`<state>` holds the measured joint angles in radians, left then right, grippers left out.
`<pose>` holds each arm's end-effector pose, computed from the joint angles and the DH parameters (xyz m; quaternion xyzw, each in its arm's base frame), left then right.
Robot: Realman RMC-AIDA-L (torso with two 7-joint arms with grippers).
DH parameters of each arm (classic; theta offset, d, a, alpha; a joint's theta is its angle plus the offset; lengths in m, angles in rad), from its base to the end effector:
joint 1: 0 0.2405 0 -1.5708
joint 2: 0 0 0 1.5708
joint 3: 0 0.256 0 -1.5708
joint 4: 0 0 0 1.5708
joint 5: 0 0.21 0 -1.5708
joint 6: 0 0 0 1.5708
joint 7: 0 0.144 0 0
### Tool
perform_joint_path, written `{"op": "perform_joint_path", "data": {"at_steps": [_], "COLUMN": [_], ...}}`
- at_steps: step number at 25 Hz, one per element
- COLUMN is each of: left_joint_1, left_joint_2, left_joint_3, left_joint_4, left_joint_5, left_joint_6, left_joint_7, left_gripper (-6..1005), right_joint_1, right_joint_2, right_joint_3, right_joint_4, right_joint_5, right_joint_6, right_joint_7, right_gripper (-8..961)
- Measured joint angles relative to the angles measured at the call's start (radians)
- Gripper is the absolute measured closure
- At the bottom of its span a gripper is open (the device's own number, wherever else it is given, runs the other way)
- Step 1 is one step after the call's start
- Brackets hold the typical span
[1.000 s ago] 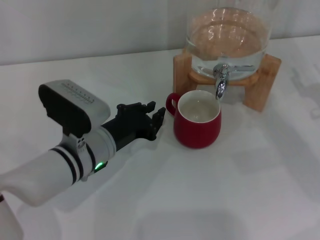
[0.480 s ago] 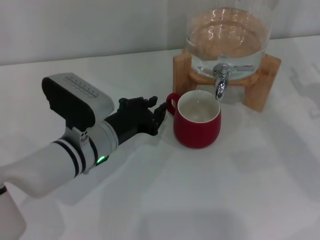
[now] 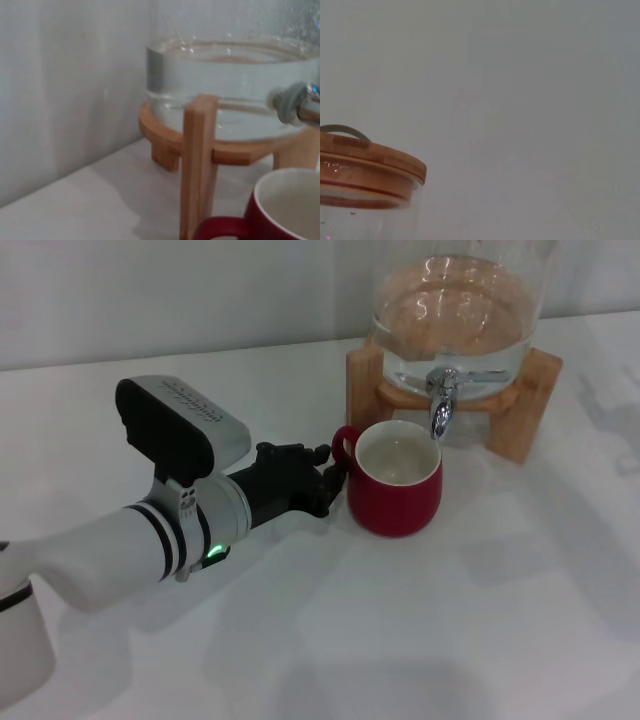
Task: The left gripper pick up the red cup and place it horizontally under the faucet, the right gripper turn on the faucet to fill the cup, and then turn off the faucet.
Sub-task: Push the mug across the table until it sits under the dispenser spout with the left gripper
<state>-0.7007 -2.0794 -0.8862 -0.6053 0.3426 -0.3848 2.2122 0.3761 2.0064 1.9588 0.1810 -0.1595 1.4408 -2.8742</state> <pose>-0.1679 0.3671 -0.1509 -0.9331 -0.1860 -0.1652 0.2598 0.3383 0.3218 0.0909 -0.6122 0.1089 0.3747 0.6877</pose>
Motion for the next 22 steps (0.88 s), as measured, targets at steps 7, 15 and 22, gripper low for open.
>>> {"op": "perform_joint_path", "data": {"at_steps": [7, 15, 22], "left_joint_1": [-0.034, -0.055, -0.058], "left_joint_2": [-0.002, -0.004, -0.004], "left_joint_3": [-0.003, 0.000, 0.000], "left_joint_4": [0.012, 0.012, 0.013], "left_joint_5": [0.057, 0.096, 0.104], "left_joint_6": [-0.011, -0.014, -0.016], "left_joint_7": [-0.057, -0.092, -0.104], "left_gripper": [736, 736, 736], "right_joint_1": [0.002, 0.001, 0.001], "right_joint_2": [0.000, 0.000, 0.000], "right_joint_3": [0.000, 0.000, 0.000], "right_joint_4": [0.000, 0.000, -0.001], "right_joint_5": [0.000, 0.000, 0.000], "right_joint_6": [-0.001, -0.003, -0.004], "right_joint_7": [0.000, 0.000, 0.000], "right_gripper": [336, 336, 336]}}
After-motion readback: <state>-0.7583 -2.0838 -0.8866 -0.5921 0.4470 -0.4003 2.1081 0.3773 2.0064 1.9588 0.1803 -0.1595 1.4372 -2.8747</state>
